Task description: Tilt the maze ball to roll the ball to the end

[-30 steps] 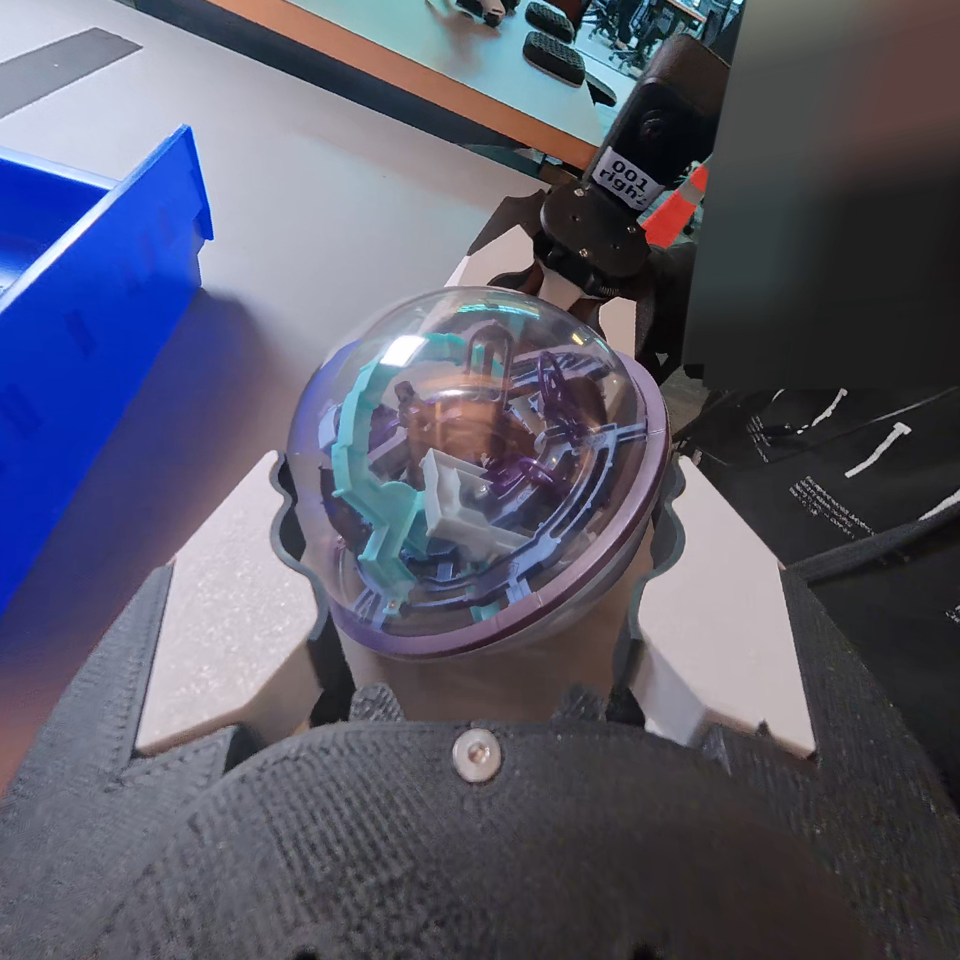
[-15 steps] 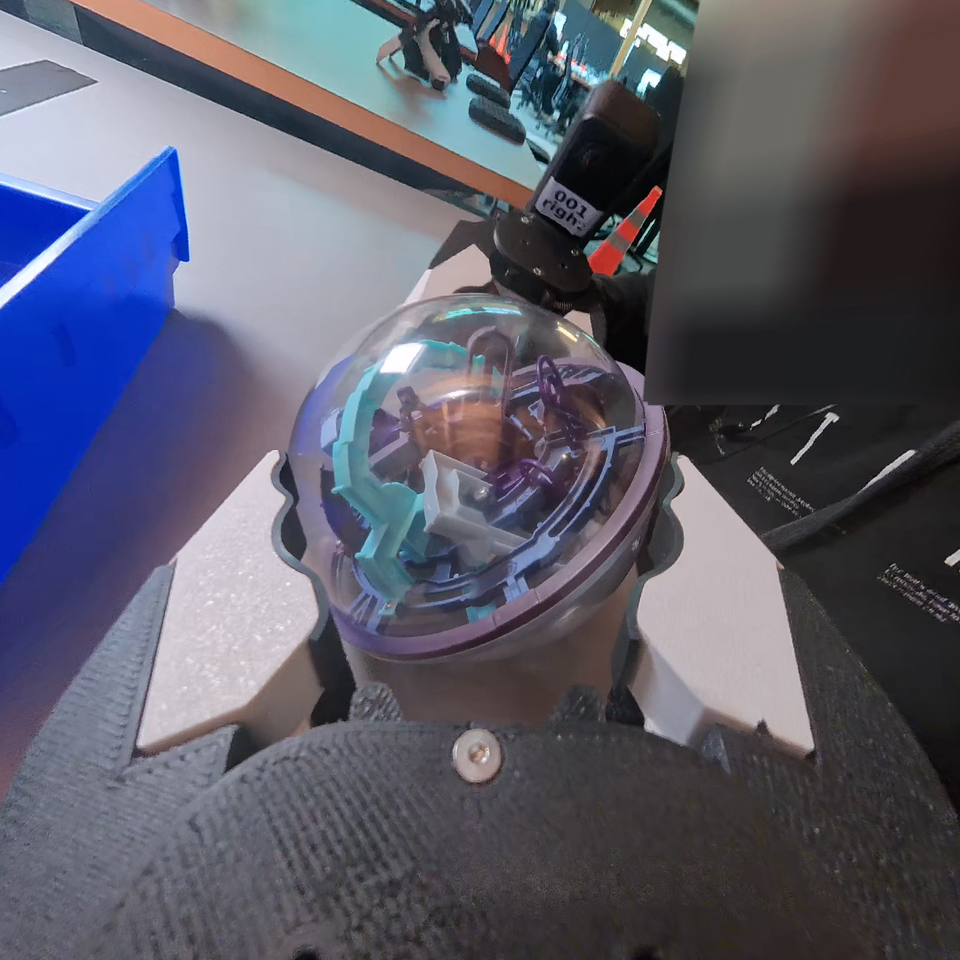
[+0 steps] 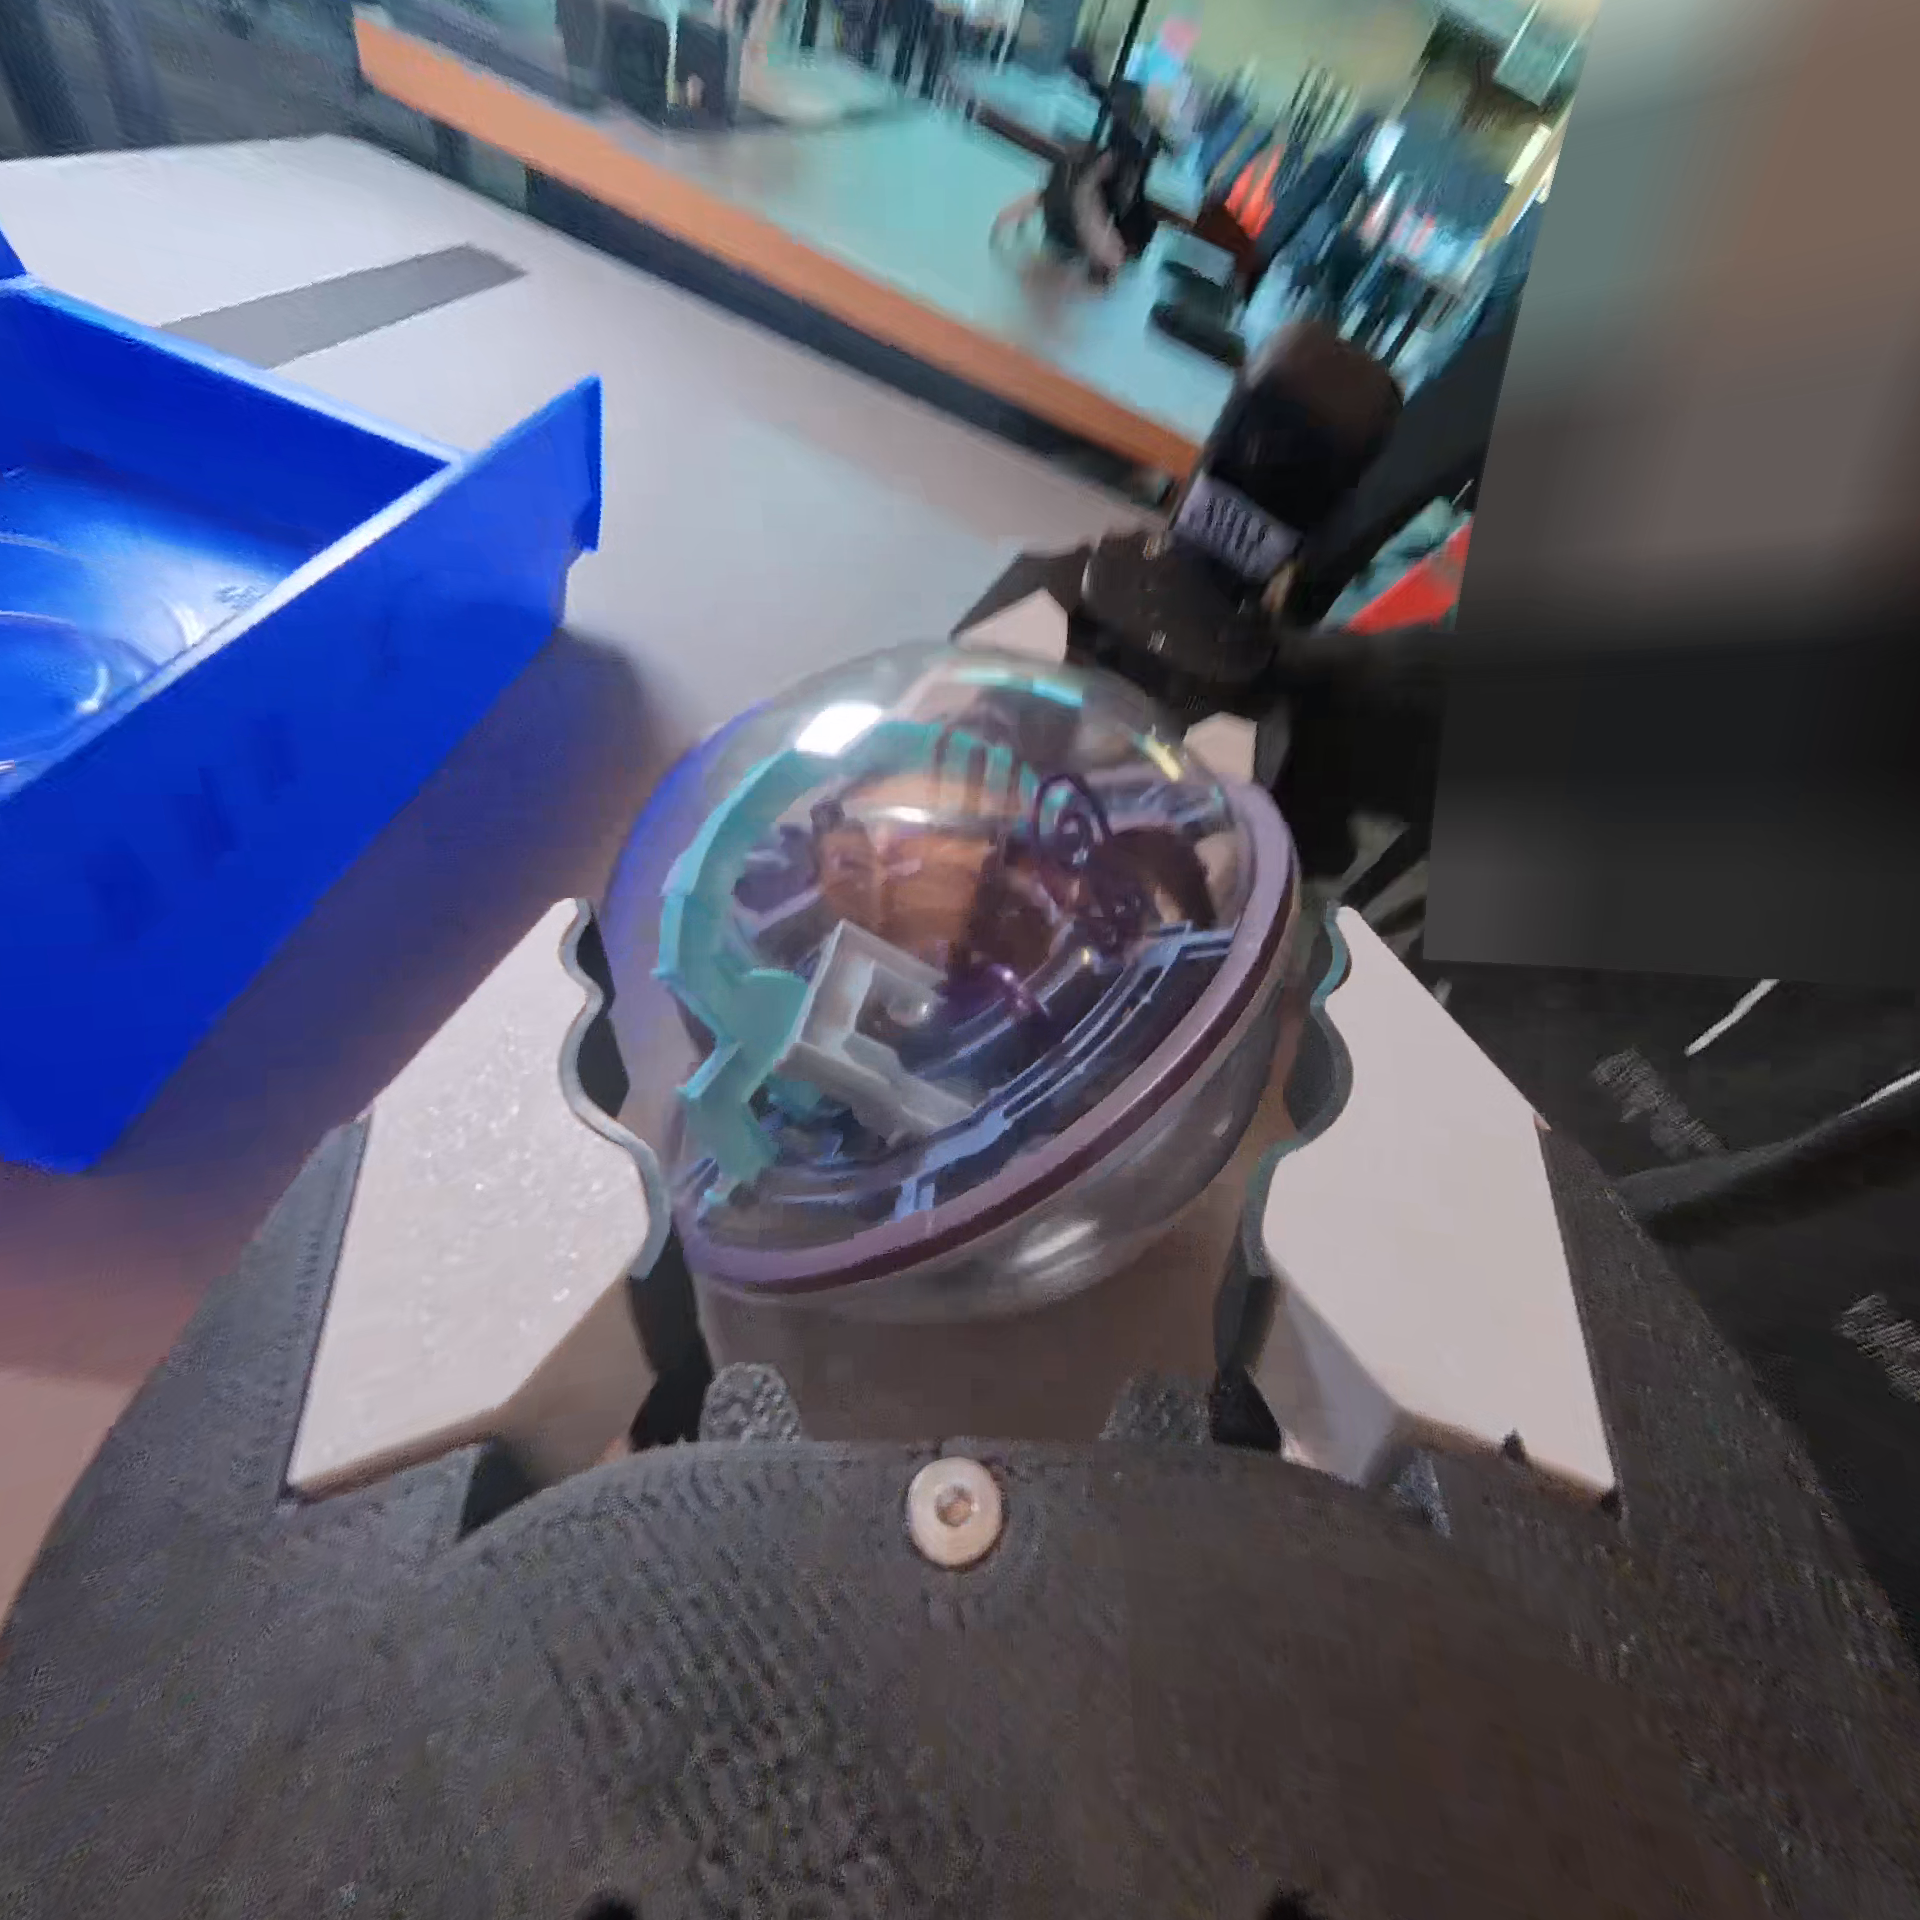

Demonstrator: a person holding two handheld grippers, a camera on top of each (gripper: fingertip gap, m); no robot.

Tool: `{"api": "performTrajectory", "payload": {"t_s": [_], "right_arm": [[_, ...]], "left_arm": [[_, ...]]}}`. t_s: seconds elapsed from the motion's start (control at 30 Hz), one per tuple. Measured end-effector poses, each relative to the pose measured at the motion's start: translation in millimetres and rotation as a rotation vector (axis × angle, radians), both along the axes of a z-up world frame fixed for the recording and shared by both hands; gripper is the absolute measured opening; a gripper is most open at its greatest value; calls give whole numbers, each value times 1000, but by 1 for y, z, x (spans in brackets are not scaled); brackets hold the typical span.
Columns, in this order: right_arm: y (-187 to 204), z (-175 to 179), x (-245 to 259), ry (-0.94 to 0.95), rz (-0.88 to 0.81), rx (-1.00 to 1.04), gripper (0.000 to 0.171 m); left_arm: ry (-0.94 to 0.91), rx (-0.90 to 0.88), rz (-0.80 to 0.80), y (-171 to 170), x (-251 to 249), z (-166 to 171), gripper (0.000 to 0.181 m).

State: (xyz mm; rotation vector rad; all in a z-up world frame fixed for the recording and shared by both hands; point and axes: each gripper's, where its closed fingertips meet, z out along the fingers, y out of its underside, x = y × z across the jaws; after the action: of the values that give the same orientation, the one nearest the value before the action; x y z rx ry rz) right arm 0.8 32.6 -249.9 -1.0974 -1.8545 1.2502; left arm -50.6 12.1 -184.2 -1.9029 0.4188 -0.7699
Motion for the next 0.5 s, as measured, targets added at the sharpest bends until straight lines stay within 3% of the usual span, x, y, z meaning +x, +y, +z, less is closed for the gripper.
{"api": "performTrajectory", "payload": {"t_s": [0.1, 0.5], "right_arm": [[-6, 4, 0, 9, 10, -9, 112], [-9, 5, 3, 24, 19, -2, 109]], "left_arm": [[128, -7, -6, -7, 6, -16, 136], [30, 38, -140, -8, 1, -15, 137]]}}
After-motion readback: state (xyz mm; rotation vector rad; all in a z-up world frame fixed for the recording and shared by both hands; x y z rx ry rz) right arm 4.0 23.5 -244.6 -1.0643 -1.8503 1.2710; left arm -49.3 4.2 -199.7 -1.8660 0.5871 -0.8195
